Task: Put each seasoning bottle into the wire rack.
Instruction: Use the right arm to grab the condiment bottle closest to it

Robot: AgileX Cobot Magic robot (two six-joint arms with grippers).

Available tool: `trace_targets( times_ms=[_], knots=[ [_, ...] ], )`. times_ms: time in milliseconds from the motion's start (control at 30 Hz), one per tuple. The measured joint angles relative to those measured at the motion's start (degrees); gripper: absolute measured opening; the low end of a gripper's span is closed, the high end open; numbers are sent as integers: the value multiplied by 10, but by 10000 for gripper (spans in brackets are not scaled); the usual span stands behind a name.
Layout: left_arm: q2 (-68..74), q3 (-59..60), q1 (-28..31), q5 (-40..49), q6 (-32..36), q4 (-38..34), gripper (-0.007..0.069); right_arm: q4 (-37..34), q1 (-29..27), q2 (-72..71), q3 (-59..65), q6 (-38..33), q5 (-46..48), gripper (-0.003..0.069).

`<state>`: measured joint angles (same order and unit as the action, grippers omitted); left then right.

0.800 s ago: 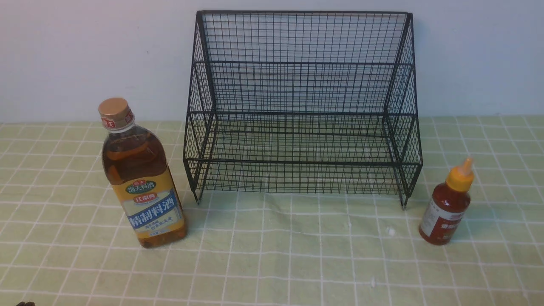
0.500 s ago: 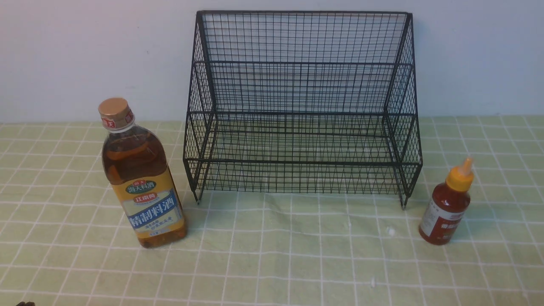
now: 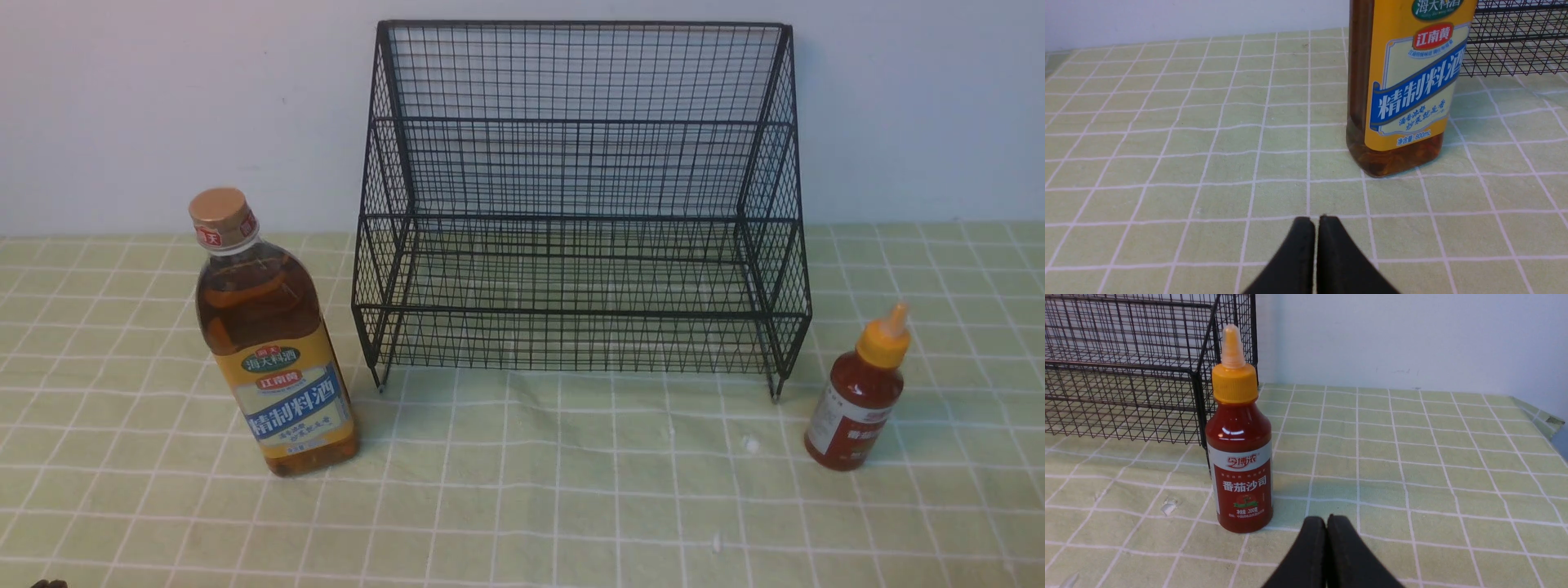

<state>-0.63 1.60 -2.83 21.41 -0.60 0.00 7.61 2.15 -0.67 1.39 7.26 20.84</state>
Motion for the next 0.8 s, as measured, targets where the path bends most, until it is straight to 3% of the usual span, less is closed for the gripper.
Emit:
trace_targets(
  times_ms=[233,367,433,533,800],
  knots=[
    [0,0,0,0,0,0,-6,-10,0,0,0,-1,-3,-14],
    [0,0,0,0,0,0,-6,-121,0,0,2,49,-70,-14],
    [0,0,0,0,0,0,-6,-232,0,0,2,92,-146,-14],
    [0,0,0,0,0,0,-6,-310,0,0,2,110,-202,-14],
    [0,0,0,0,0,0,-6,-370,0,0,2,102,-271,-14]
  ],
)
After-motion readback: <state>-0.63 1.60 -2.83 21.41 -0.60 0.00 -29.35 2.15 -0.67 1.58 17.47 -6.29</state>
